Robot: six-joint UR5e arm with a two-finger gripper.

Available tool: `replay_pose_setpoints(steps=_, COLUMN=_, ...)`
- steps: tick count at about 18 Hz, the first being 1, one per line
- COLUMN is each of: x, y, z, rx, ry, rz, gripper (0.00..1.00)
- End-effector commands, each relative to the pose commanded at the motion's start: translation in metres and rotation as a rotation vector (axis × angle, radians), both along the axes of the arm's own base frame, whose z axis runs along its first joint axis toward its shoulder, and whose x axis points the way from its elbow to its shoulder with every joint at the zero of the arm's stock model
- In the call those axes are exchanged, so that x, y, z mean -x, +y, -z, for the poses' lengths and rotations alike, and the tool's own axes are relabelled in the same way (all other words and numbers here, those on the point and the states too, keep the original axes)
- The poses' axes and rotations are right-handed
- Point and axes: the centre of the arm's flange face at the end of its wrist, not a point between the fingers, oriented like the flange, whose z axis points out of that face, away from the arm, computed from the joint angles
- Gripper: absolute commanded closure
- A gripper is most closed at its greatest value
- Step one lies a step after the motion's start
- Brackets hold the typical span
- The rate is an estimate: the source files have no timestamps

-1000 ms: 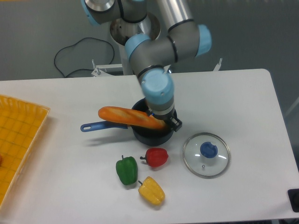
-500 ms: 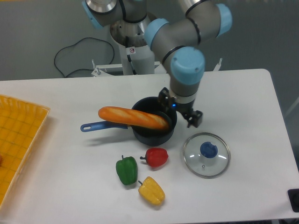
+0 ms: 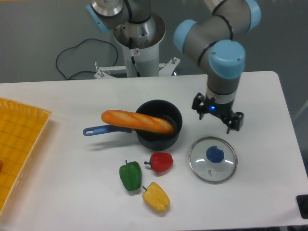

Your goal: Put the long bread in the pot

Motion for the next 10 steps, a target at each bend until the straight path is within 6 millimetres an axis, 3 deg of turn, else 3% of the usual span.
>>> replay_pose_setpoints(steps=3, x=0.0018, y=-0.0043, z=-0.0014, rx=0.022, ry=0.006, rz=0.146, gripper=0.0)
replay_pose_setpoints(steps=10, x=0.0035, y=-0.0079, z=-0.0026, rx=0.015, ry=0.005, rz=0.15, gripper=0.0)
